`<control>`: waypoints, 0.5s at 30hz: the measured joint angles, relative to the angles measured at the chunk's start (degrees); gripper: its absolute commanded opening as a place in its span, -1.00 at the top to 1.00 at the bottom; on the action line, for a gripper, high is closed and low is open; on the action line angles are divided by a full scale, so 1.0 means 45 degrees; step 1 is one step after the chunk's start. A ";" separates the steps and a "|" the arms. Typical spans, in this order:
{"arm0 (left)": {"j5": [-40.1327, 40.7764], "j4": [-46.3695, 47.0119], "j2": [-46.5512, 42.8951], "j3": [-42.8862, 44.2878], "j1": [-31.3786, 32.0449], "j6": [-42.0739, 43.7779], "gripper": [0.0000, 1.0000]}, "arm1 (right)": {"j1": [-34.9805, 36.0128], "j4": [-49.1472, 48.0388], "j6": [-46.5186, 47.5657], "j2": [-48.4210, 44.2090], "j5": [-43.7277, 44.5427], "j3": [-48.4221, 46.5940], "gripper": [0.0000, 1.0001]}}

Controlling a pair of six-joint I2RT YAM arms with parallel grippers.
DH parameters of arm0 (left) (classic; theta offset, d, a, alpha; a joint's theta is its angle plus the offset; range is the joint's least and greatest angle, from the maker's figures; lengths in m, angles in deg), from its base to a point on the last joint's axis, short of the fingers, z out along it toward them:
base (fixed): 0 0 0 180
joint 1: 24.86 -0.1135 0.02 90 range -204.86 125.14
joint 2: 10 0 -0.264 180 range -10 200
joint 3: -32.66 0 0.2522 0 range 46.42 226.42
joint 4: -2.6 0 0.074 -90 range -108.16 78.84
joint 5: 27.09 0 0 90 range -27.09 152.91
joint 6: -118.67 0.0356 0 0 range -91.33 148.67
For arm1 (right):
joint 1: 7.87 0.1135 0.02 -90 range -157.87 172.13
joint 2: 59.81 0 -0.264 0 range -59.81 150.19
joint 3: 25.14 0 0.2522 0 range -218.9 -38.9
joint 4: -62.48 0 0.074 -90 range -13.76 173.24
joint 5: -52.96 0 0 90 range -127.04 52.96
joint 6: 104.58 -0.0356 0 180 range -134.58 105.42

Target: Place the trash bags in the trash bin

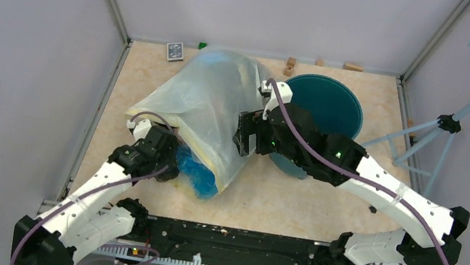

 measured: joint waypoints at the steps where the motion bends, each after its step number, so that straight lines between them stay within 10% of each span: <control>1: -0.0141 0.0165 0.0117 -0.0053 -0.0005 0.0049 -0.09 | 0.0000 0.0034 0.0000 0.0063 0.0005 0.0015 -0.71; 9: -0.0675 0.0515 0.0646 -0.0529 -0.0010 -0.0049 1.00 | 0.0000 -0.0010 -0.0049 0.1180 -0.0151 0.0505 -0.71; 15: -0.0355 -0.1345 0.0058 0.1112 -0.0010 0.0092 1.00 | 0.0121 0.0141 -0.0568 0.2351 -0.0330 0.0661 -0.71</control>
